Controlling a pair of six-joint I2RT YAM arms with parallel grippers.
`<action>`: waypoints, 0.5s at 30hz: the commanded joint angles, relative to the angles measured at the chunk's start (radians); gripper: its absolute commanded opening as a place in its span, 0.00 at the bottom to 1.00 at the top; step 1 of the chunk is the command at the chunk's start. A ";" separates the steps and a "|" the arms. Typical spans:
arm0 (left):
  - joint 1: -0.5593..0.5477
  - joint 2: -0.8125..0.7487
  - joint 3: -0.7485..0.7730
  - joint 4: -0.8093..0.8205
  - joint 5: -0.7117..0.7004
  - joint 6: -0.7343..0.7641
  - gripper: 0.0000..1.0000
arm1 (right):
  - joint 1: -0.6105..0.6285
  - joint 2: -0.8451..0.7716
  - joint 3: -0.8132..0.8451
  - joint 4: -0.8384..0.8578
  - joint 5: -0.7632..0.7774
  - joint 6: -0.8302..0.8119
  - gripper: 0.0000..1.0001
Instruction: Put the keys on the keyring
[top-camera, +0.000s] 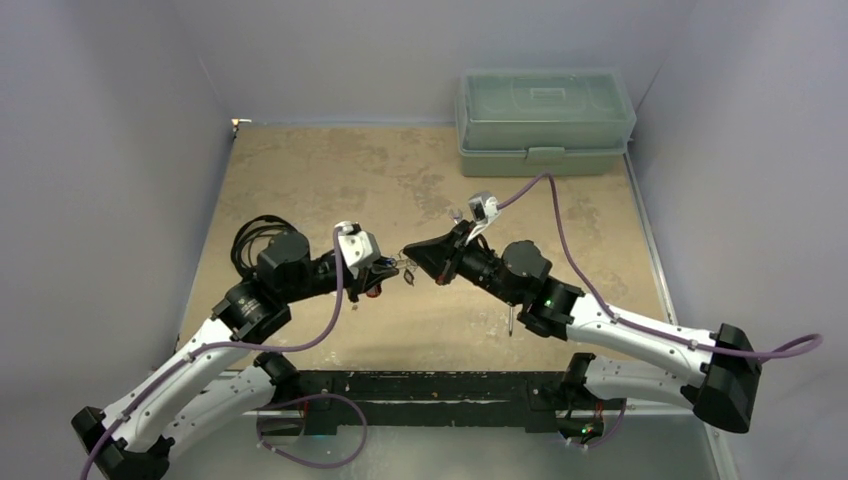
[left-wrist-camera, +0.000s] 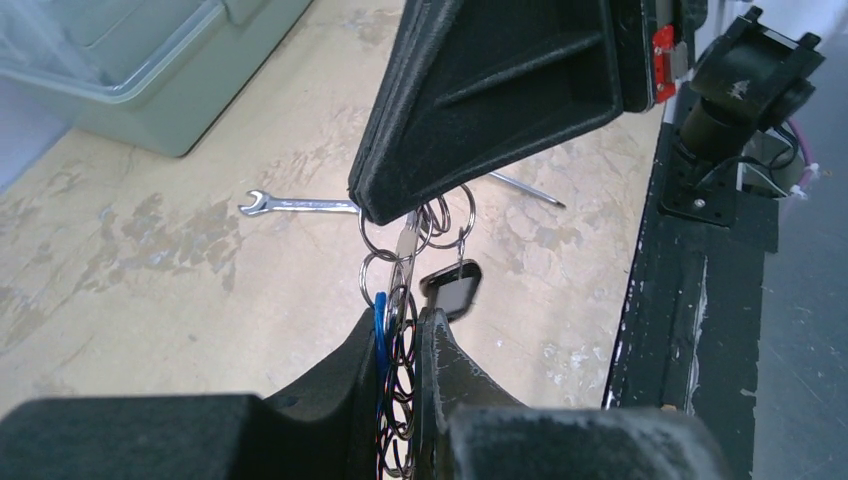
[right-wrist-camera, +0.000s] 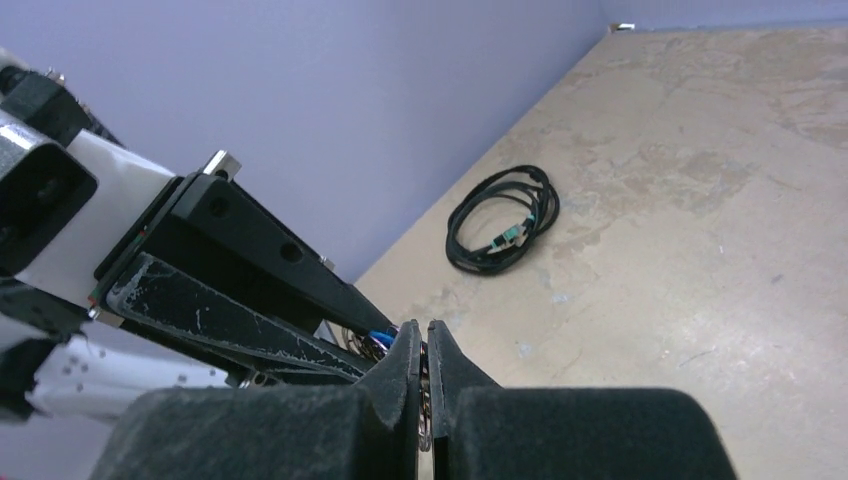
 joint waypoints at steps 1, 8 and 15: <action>0.095 -0.015 0.019 0.115 -0.032 -0.067 0.00 | 0.020 0.033 -0.036 0.173 0.259 0.120 0.00; 0.189 -0.015 0.006 0.154 -0.003 -0.084 0.00 | 0.075 0.181 0.015 0.363 0.399 0.182 0.00; 0.193 -0.018 0.008 0.113 -0.033 -0.030 0.00 | 0.081 0.206 0.051 0.331 0.319 0.165 0.10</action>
